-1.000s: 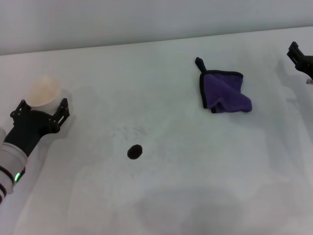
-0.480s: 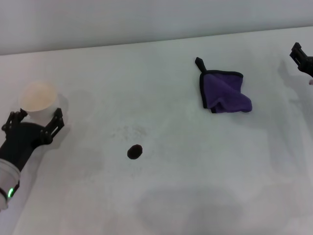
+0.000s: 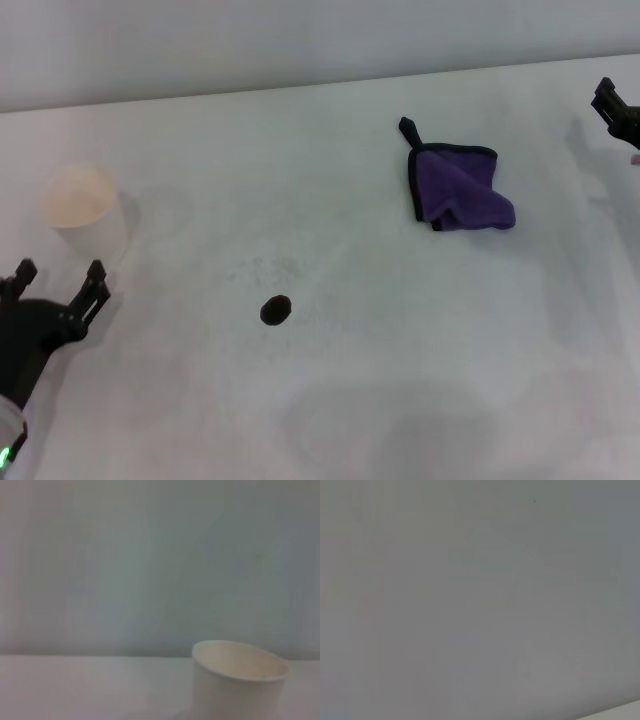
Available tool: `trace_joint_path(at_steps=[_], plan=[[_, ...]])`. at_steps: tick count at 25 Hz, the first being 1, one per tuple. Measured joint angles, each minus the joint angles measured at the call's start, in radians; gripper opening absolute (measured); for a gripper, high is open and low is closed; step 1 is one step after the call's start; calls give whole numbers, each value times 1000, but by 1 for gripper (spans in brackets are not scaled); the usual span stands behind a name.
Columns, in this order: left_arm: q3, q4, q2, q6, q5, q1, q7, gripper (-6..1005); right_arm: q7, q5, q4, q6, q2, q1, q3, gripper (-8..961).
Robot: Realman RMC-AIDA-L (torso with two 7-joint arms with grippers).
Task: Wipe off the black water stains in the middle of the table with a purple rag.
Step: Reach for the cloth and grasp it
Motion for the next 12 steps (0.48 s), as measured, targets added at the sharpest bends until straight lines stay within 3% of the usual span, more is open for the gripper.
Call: trace_joint_path(at_steps=[7,12], plan=[[-2,34,-1,112,-12,102,-41,877,139,-130,-22,18,-5,22,-23,853],[-10,21,6,141,-40,117,-98,877,480,-357,-216,50,-7,41,-202,851]])
